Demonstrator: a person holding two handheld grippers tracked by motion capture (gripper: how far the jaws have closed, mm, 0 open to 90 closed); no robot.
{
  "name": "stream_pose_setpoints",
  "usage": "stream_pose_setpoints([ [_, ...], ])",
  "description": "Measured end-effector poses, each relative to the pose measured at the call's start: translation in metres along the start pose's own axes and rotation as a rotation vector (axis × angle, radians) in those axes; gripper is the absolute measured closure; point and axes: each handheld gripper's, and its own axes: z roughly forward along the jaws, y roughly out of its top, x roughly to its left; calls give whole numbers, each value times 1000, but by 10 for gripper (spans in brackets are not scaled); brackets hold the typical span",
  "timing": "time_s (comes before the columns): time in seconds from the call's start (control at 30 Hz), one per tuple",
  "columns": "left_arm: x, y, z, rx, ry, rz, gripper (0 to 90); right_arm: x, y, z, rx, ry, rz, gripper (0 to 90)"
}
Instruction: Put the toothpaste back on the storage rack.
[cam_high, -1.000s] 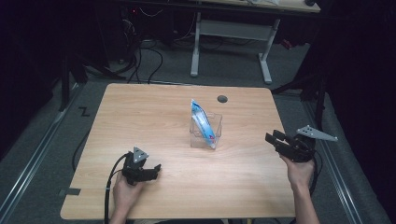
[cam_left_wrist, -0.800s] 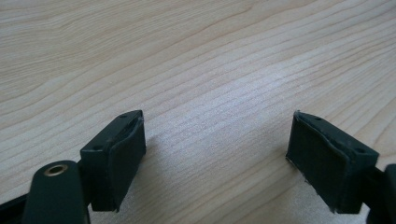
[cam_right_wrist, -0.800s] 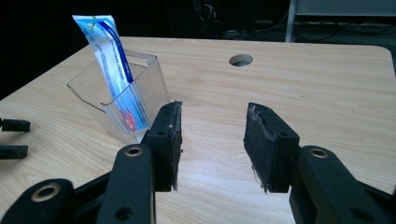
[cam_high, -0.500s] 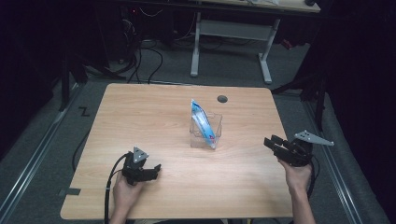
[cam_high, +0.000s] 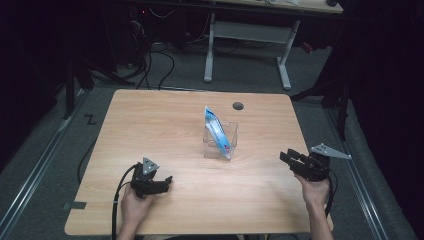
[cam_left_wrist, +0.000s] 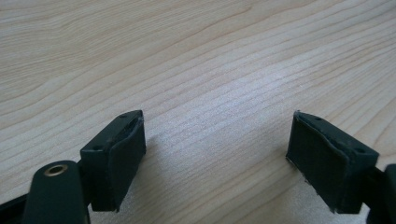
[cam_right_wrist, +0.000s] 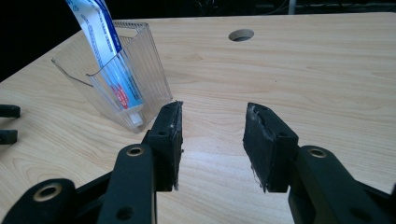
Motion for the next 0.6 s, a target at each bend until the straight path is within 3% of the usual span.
stream_pose_setpoints([
  [0.37, 0, 0, 0, 0, 1, 0, 196, 3, -11, 15, 23, 3, 3, 570],
  [0.6, 0, 0, 0, 0, 1, -2, 196, 9, -18, 24, 66, -19, -43, 568],
])
